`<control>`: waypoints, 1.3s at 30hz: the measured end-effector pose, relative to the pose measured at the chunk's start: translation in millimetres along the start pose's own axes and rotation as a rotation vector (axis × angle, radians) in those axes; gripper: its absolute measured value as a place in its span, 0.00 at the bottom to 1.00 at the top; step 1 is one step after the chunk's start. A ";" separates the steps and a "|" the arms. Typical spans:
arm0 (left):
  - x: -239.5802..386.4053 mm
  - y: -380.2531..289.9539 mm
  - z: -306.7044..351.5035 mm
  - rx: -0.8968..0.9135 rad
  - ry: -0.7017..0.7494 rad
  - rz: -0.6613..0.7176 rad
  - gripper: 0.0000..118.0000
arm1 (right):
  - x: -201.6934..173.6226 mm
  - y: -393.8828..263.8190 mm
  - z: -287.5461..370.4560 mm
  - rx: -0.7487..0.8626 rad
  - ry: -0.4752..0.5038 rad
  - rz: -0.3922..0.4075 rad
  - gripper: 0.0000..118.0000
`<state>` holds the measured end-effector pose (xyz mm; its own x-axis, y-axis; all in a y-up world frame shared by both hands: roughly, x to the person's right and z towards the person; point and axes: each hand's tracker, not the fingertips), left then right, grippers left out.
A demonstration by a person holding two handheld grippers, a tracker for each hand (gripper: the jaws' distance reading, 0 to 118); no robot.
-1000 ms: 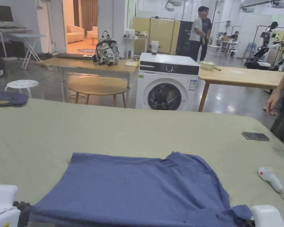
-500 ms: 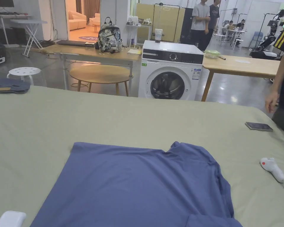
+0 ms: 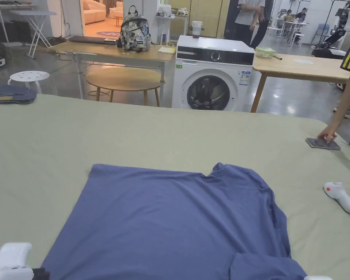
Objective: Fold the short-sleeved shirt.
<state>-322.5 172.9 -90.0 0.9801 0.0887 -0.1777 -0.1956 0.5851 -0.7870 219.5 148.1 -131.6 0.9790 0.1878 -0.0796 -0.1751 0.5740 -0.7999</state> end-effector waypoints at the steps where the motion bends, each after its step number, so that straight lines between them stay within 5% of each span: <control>1: 2.8 4.6 7.2 0.040 -0.013 0.006 0.34 | 2.0 3.6 8.1 0.053 0.007 -0.025 0.69; 11: 62.7 45.7 28.9 0.398 -0.022 -0.067 0.34 | -30.0 53.6 51.9 0.510 0.066 -0.189 0.68; 13: 74.4 48.7 31.1 0.485 -0.011 -0.091 0.34 | -40.8 58.8 58.7 0.597 0.067 -0.192 0.50; 15: 86.7 52.2 35.2 0.538 -0.005 -0.102 0.25 | -52.2 66.1 67.0 0.648 0.051 -0.186 0.14; 17: 96.6 54.3 37.6 0.557 -0.005 -0.113 0.06 | -59.8 71.9 72.2 0.666 0.060 -0.189 0.10; 19: 106.2 55.9 38.6 0.581 0.010 -0.122 0.00 | -66.3 79.8 72.0 0.678 0.086 -0.185 0.00; 26: 112.1 63.3 27.6 0.540 0.010 -0.115 0.00 | -84.5 95.8 68.9 0.670 0.088 -0.191 0.00; 39: 36.6 33.8 16.7 0.098 0.003 -0.055 0.00 | -80.5 86.2 42.4 0.540 0.104 -0.147 0.00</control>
<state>-292.7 209.4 -113.3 0.9892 0.0515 -0.1376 -0.1367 0.6651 -0.7341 121.2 216.3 -168.9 0.9975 0.0108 -0.0704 -0.0376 0.9194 -0.3916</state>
